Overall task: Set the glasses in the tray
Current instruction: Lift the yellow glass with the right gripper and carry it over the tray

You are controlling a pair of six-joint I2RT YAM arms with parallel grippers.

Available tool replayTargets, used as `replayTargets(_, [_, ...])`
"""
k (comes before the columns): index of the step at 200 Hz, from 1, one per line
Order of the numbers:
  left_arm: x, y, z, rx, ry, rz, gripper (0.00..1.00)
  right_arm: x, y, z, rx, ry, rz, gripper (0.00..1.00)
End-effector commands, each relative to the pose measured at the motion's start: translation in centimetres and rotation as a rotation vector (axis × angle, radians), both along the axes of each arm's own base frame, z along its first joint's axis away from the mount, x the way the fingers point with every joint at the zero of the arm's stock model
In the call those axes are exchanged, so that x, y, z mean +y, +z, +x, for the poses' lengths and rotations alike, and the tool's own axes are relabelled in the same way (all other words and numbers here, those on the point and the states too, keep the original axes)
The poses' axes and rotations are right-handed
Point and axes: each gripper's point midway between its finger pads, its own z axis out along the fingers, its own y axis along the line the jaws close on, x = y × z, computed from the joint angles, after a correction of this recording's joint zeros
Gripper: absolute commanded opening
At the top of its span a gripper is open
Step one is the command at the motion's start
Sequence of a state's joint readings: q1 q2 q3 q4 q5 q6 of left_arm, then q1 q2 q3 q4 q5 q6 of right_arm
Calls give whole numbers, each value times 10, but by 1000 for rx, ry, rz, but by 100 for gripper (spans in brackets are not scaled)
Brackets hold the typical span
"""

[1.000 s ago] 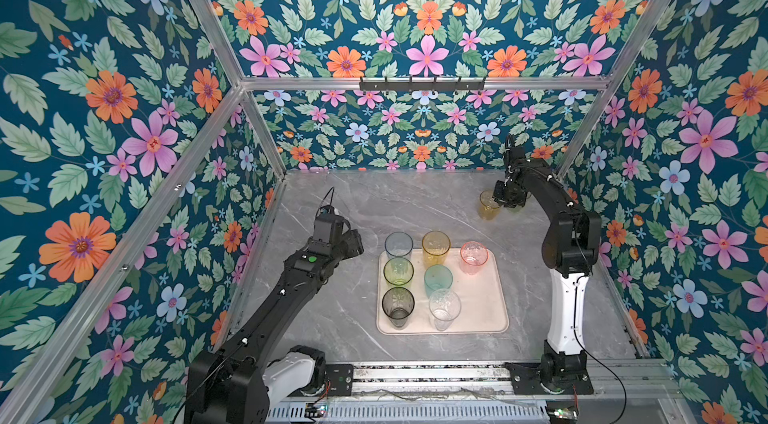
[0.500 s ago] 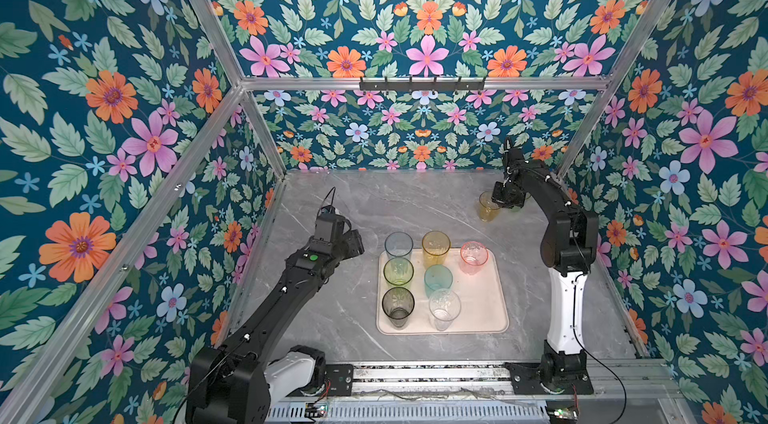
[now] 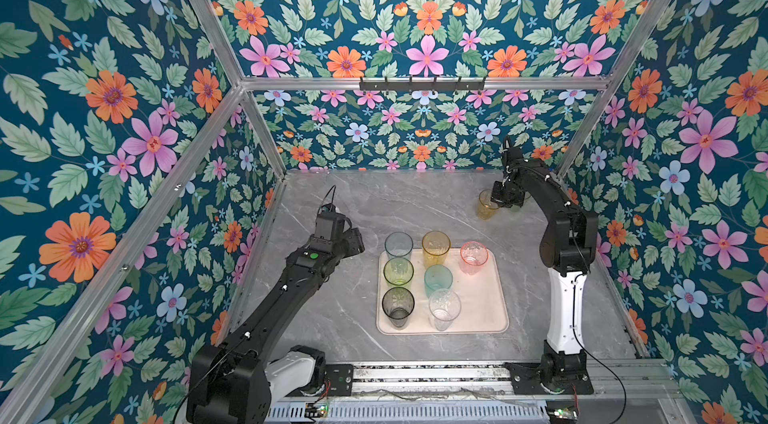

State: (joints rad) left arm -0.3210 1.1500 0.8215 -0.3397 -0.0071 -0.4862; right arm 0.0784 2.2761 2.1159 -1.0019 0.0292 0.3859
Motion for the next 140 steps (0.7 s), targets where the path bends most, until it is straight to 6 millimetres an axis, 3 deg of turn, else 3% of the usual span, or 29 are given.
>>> replayTargets(1, [-2,5,3,-16,-14,4,72,1,16,-13,16,19,-17,1])
replayTargets(140, [0,6,1,-23,-10,7,72,-1,72,-78,-65,19,-8,0])
